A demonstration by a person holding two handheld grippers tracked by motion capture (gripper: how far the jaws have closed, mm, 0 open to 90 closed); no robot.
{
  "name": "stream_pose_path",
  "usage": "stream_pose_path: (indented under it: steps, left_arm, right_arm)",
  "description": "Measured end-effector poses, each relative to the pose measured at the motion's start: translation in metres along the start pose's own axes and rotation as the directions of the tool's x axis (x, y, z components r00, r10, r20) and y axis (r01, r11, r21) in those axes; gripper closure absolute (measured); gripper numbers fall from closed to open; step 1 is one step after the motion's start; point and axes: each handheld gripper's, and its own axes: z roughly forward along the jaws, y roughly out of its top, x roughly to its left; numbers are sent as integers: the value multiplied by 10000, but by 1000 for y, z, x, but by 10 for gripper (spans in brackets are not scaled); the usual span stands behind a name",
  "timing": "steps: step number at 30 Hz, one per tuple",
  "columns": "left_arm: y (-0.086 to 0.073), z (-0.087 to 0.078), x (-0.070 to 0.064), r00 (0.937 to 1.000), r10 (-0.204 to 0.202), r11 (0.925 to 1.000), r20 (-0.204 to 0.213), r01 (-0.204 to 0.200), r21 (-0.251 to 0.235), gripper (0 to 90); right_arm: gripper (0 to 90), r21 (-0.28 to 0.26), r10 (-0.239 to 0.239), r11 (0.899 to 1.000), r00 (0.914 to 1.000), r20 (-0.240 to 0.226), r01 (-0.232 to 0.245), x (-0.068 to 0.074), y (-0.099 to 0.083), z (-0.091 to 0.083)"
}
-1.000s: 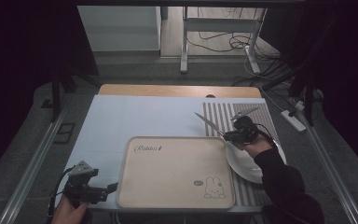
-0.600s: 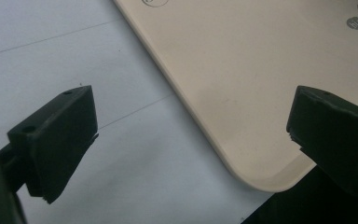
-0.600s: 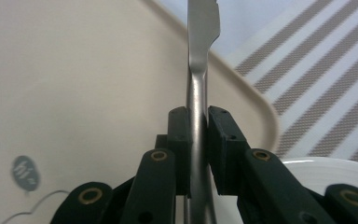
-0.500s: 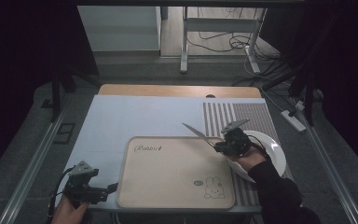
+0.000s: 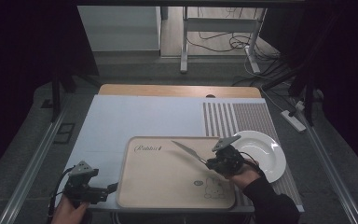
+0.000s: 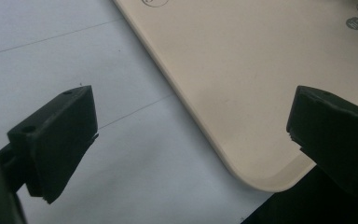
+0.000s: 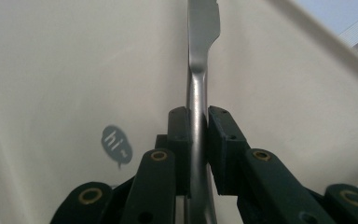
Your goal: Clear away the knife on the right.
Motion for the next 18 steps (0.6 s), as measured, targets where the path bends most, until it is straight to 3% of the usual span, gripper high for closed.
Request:
stream_pose_path:
  steps: [9, 16, 18]
  left_arm:
    - [0, 0, 0, 10000, 57, 10000, -10, -57, -6, 28]
    - [0, 0, -1, 9999, 109, 9999, -10, -109, 9, 28]
    - [0, 0, -1, 9999, 113, 9999, -11, -113, 24, 28]
  right_arm:
    - [804, 478, -57, 9988, 9997, -223, 67, 16, -17, 8]
    - [800, 863, -378, 9955, 9989, -264, 400, 25, -25, 16]
    - [782, 948, -254, 9950, 9983, -521, 303, 23, -23, 15]
